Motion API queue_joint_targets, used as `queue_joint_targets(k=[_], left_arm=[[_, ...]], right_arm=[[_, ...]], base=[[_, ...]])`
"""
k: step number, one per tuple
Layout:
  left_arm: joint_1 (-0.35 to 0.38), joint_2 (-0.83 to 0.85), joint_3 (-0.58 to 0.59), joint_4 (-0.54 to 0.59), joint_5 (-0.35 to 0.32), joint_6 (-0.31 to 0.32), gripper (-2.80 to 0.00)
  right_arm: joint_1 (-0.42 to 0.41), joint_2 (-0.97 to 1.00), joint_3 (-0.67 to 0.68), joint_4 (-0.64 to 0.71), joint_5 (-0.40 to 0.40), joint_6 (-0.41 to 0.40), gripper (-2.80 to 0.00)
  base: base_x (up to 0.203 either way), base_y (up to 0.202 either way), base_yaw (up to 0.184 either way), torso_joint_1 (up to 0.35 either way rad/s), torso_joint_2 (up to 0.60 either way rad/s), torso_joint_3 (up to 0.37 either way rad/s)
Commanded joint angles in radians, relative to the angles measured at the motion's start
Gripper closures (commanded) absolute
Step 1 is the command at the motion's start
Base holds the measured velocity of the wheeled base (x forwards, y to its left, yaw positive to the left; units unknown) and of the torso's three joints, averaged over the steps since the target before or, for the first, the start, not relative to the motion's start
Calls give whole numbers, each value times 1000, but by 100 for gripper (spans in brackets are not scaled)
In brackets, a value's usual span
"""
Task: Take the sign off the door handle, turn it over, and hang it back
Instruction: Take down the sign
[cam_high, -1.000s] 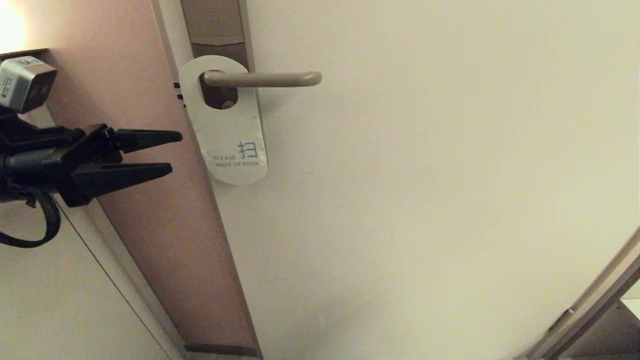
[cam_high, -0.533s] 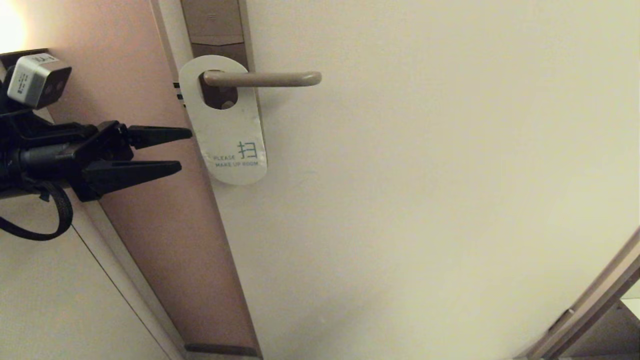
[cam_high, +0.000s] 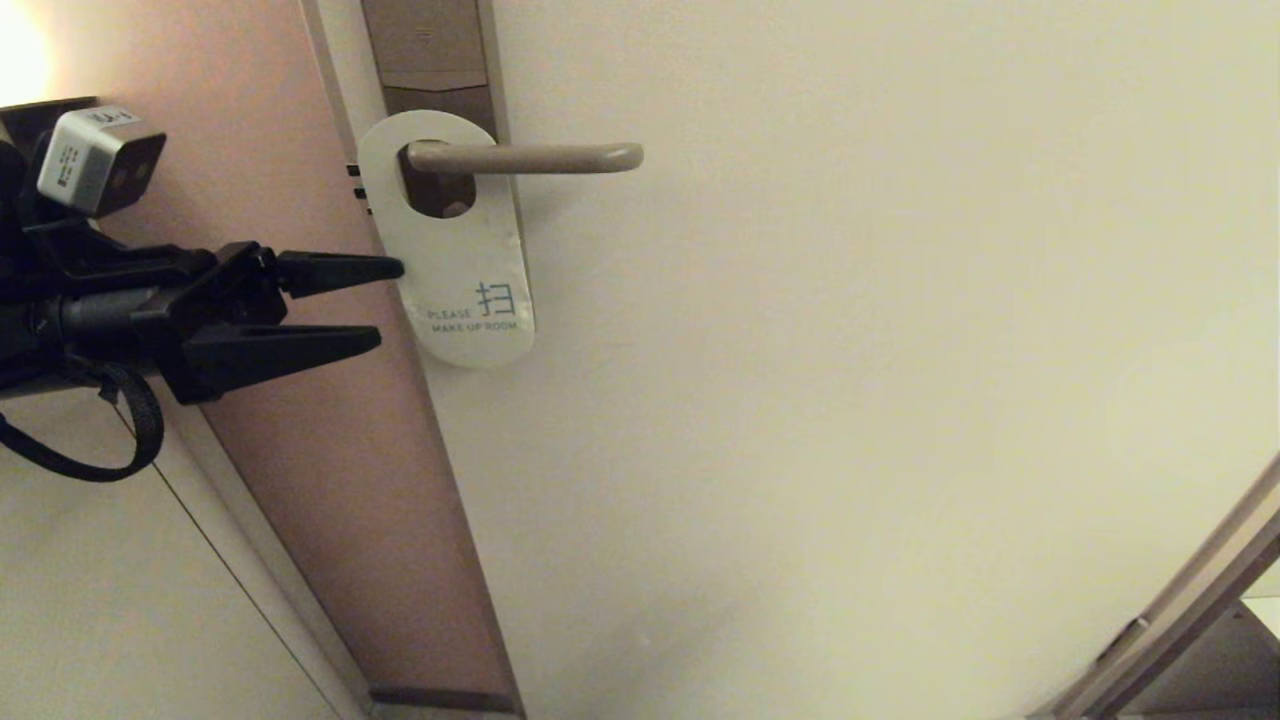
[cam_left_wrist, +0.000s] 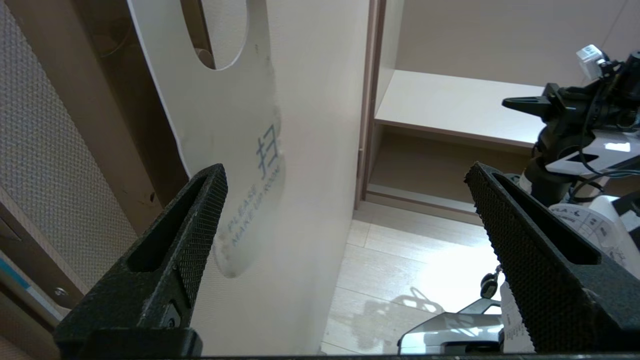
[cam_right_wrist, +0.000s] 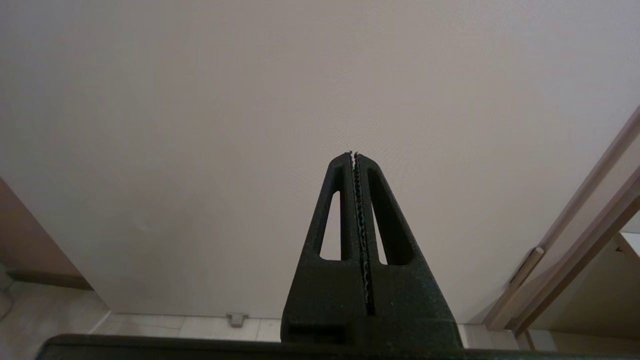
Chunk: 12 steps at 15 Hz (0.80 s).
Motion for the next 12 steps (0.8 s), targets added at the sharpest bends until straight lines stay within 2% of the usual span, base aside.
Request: queue_joint_targets(k=[1,9,12], left_arm=[[0,-2,2,-3,-4,1,-280],[86,-34,8,-3,-8,1,-280],[89,-19,3,-2,-7,1,-280]], right_arm=[[0,1,0,0,0,0,0],[0,1,0,0,0,0,0],[0,1,0,0,0,0,0]], base=[[0,0,0,0,0,0],[0,0,0,0,0,0],[0,0,0,0,0,0]])
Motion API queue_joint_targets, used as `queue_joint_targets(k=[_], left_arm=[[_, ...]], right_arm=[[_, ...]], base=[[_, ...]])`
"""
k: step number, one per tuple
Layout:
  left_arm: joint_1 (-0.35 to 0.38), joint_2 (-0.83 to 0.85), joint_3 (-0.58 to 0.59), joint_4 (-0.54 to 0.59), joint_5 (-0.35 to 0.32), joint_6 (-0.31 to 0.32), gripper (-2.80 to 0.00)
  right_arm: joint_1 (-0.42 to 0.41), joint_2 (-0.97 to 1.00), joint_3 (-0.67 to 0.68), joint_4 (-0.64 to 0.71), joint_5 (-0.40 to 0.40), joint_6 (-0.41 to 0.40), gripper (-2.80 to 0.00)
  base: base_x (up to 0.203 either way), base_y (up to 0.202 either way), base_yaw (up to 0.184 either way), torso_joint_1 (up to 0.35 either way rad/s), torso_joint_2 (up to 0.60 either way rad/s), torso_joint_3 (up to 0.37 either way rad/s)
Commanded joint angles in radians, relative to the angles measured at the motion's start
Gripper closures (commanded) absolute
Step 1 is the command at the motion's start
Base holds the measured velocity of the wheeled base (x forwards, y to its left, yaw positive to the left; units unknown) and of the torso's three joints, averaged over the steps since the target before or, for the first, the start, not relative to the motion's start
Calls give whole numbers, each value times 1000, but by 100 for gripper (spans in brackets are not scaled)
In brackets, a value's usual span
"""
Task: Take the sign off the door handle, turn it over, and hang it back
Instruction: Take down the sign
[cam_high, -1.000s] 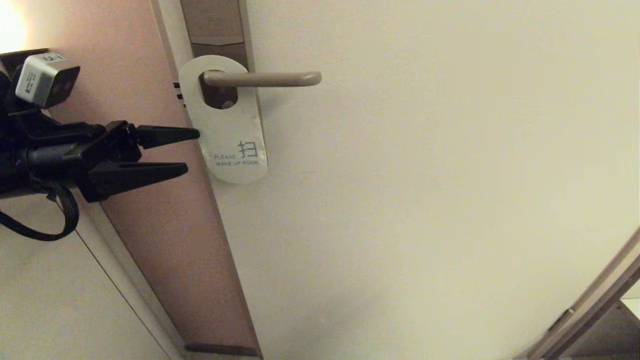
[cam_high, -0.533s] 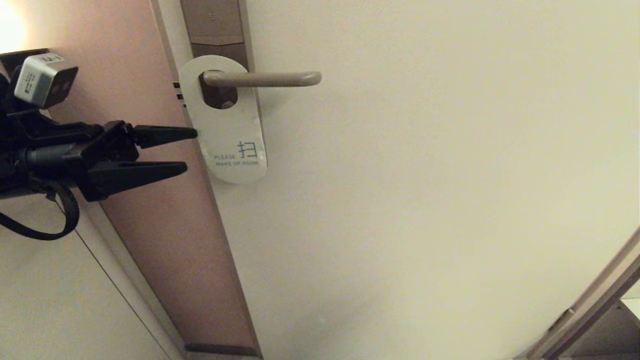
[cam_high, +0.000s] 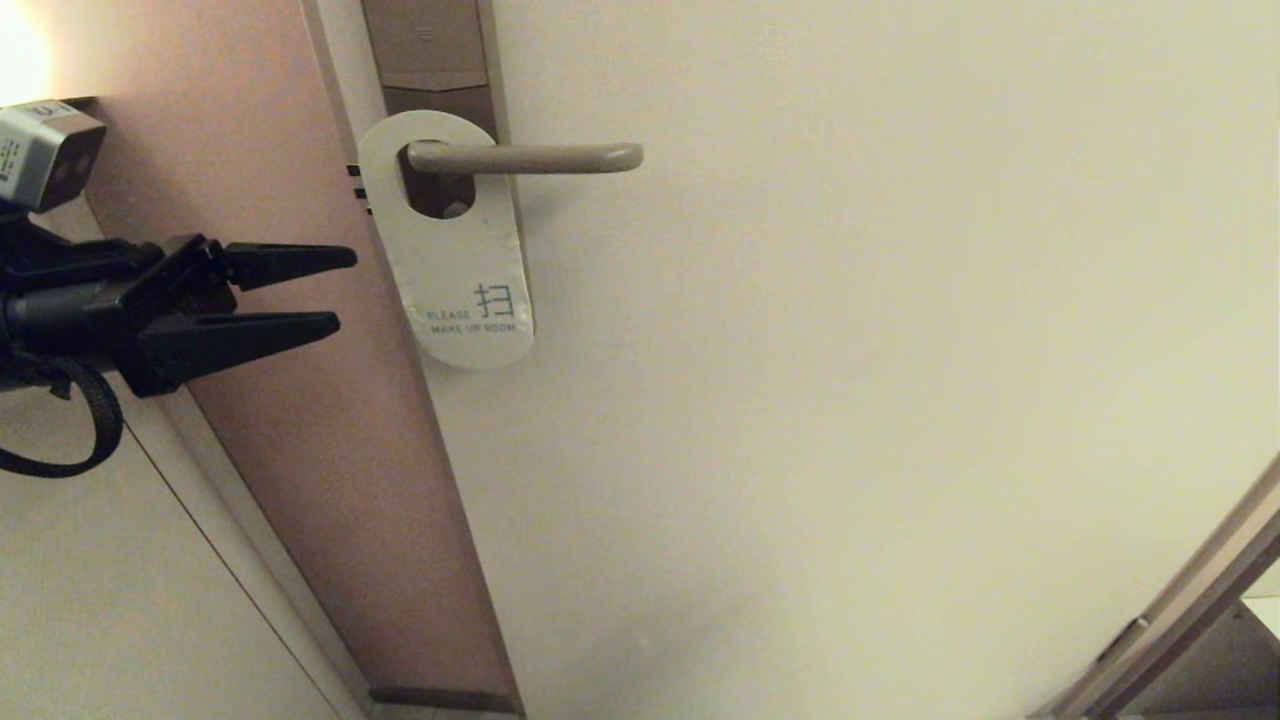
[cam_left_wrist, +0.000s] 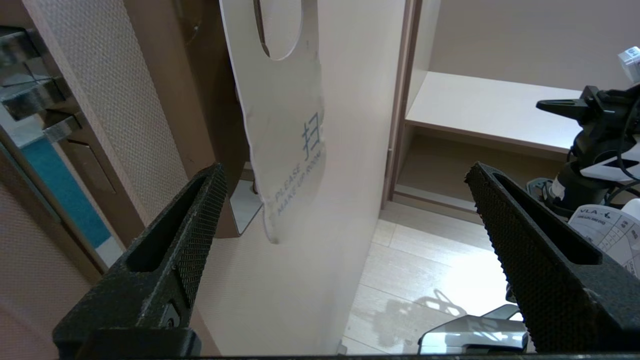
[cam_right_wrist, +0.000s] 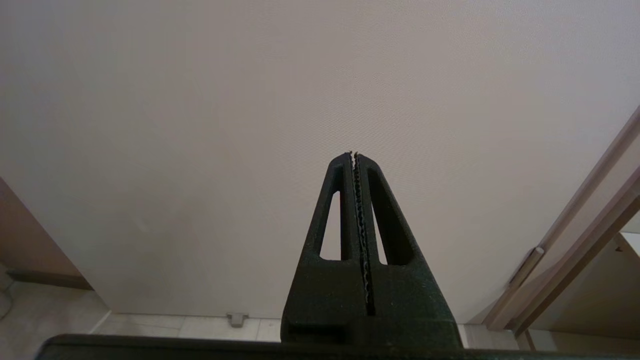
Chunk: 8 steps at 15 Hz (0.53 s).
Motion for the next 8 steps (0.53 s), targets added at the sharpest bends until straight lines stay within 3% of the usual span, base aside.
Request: queue_joint_targets(k=[1,8], left_arm=[[-4,8,-4,-3,-8,0,-280],[-49,61,-57,-4,-7,0,-280]], right_arm=[[0,1,0,0,0,0,0],[0,1,0,0,0,0,0]], base=[[0,0,0,0,0,0],[0,0,0,0,0,0]])
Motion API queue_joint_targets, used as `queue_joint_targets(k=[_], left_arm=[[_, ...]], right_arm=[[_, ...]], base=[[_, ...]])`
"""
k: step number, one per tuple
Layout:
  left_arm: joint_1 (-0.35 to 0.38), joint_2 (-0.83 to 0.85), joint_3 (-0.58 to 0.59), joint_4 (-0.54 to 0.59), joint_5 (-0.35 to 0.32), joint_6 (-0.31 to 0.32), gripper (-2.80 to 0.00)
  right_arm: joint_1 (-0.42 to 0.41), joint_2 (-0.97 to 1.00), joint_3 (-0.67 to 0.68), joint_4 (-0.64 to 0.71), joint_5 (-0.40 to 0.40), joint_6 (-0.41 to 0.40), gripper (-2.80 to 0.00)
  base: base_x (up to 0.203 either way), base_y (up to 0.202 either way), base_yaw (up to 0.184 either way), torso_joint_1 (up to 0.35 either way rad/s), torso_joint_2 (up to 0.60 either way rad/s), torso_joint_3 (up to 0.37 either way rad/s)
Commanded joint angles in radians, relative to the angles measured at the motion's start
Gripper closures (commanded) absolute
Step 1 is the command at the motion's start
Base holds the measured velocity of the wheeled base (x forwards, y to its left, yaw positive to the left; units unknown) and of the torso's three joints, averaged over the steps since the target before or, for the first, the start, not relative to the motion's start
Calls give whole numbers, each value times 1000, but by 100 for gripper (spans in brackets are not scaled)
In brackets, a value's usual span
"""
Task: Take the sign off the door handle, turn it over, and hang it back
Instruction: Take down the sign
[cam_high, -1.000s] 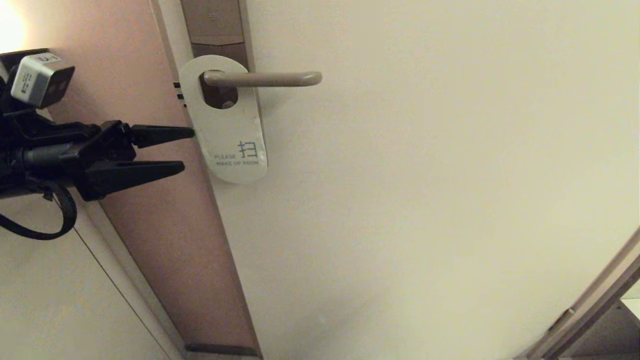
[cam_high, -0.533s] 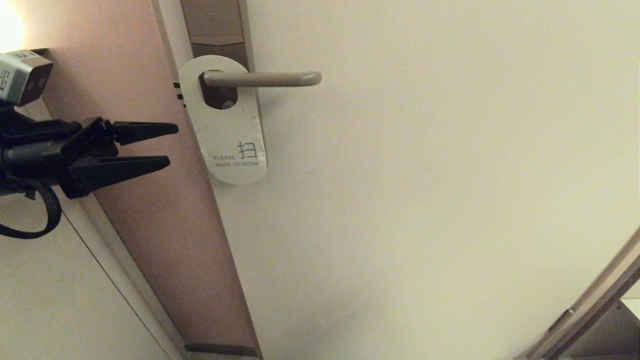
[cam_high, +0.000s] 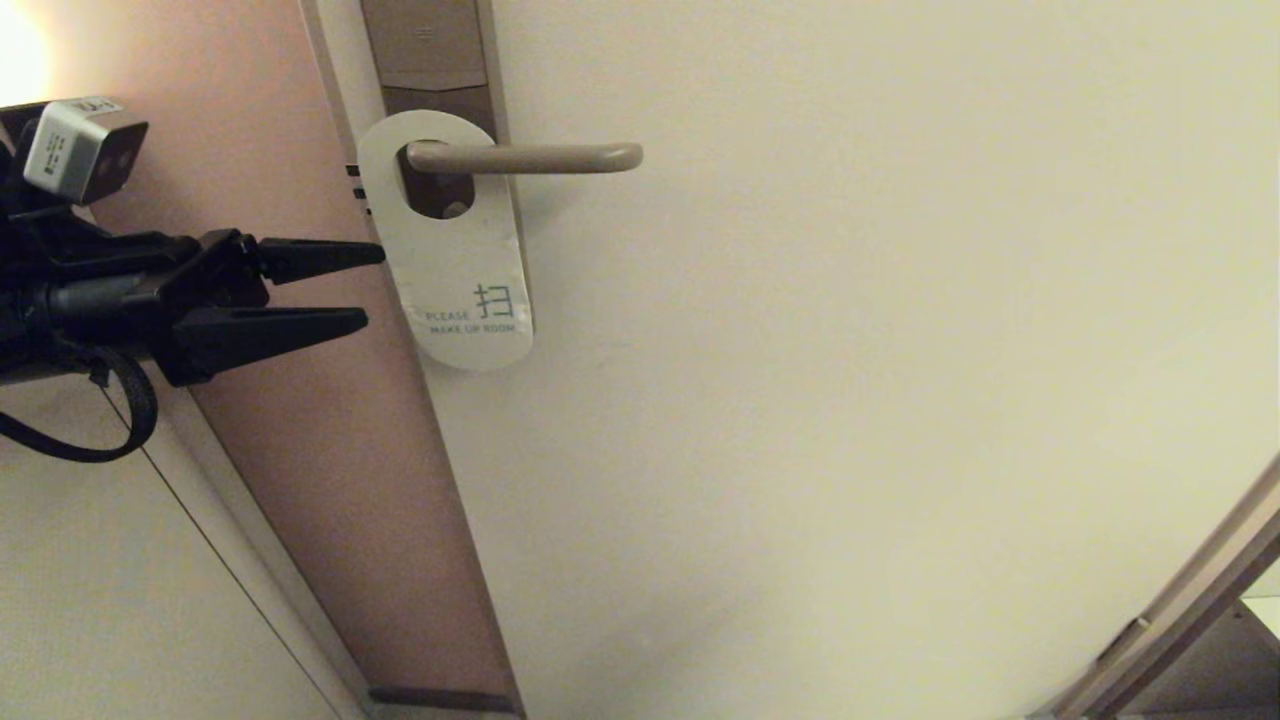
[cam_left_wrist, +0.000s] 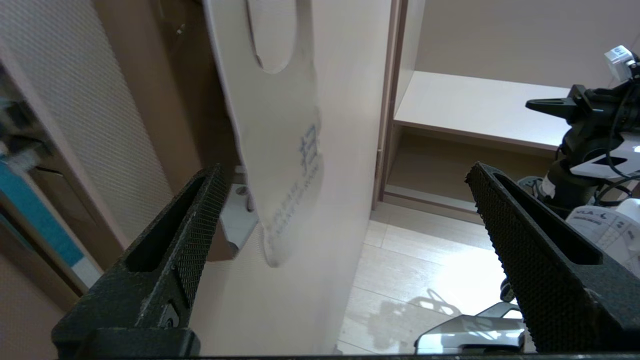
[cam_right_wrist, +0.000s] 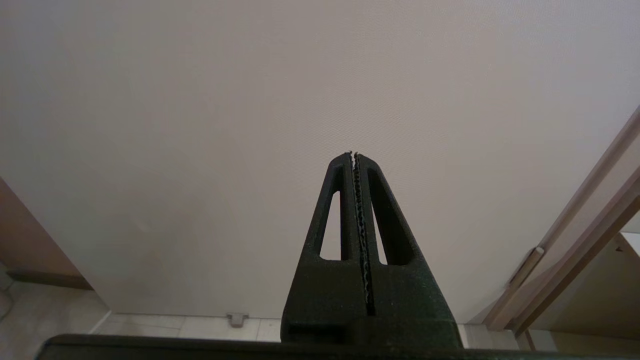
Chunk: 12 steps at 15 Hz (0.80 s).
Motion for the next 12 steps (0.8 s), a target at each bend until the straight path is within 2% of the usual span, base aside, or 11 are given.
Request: queue_joint_targets(k=[1,12], left_arm=[[-6,22,-21,-4,-7,0,-280],[-62,1,-15,-2,-12,-1,-280]], right_arm=[[0,1,0,0,0,0,0],[0,1,0,0,0,0,0]], base=[[0,0,0,0,0,0],[0,0,0,0,0,0]])
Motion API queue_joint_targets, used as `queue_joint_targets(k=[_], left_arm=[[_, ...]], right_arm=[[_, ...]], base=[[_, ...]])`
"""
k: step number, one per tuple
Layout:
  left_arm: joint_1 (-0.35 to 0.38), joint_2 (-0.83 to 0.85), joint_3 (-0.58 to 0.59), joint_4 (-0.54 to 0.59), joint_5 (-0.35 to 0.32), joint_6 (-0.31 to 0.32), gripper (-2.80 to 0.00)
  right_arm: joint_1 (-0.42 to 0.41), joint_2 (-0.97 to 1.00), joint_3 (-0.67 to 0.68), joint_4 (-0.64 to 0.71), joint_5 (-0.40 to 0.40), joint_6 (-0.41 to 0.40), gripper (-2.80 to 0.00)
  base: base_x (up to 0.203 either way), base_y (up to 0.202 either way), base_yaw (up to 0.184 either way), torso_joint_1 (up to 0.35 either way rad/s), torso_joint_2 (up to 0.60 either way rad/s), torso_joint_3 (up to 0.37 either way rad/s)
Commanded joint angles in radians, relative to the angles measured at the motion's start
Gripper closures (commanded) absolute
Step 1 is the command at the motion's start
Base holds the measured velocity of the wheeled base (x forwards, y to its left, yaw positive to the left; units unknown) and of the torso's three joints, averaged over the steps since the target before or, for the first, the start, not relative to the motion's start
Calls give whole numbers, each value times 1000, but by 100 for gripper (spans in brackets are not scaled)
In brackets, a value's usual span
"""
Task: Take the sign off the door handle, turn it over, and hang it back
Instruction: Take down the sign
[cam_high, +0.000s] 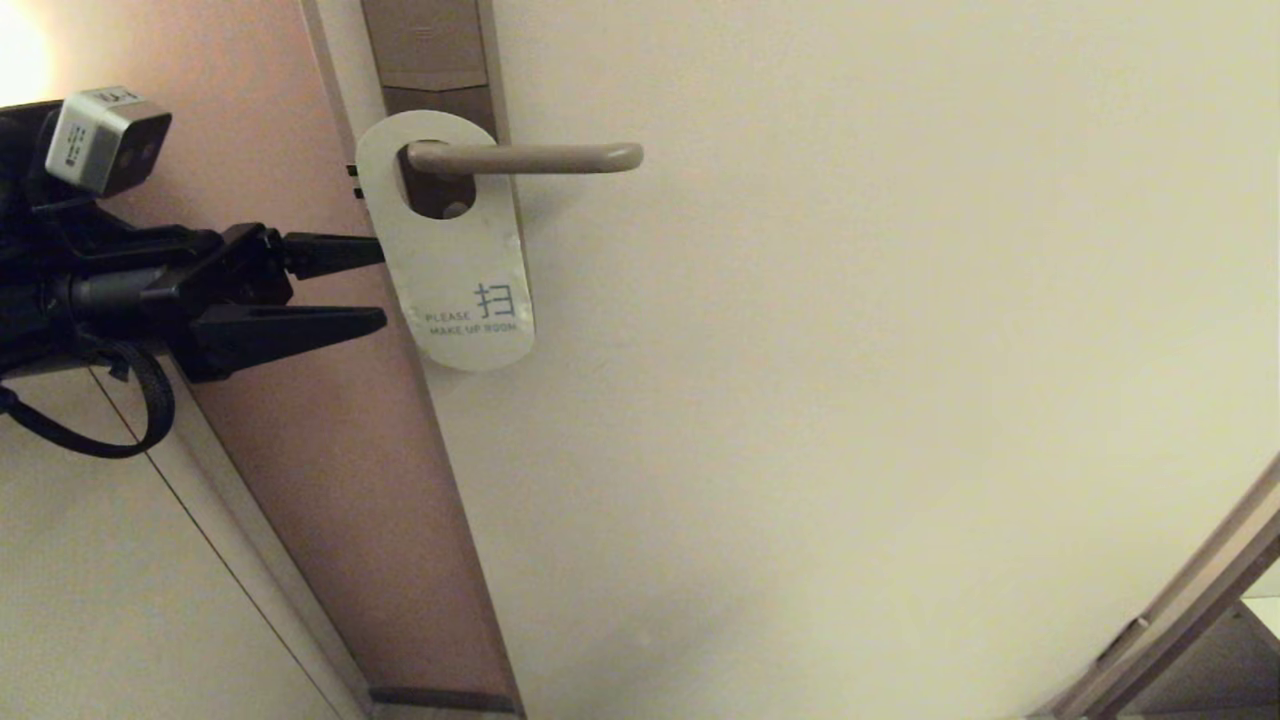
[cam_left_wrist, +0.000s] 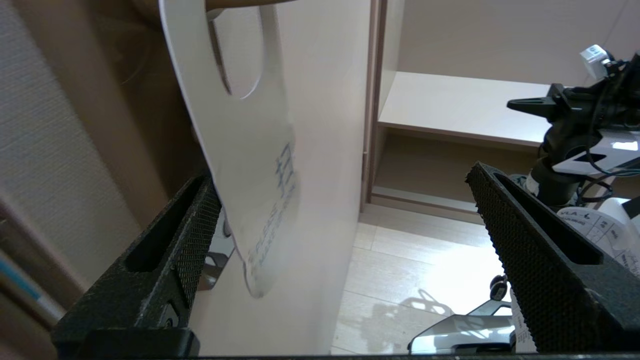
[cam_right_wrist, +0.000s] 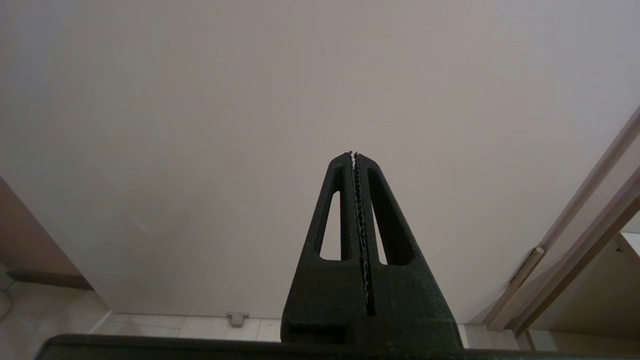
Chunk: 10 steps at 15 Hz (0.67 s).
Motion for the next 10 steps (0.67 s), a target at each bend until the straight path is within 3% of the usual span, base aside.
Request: queue_joint_targets(k=[1,7,10], left_arm=[[-18,-1,0,-3,-6,0,-280],[-68,30,10,-3,4,2,-280],[-68,61,8,-7,52,9,-280]], right_arm=[[0,1,0,0,0,0,0],[0,1,0,0,0,0,0],[0,1,0,0,0,0,0]], base=[[0,0,0,0,0,0],[0,0,0,0,0,0],[0,0,0,0,0,0]])
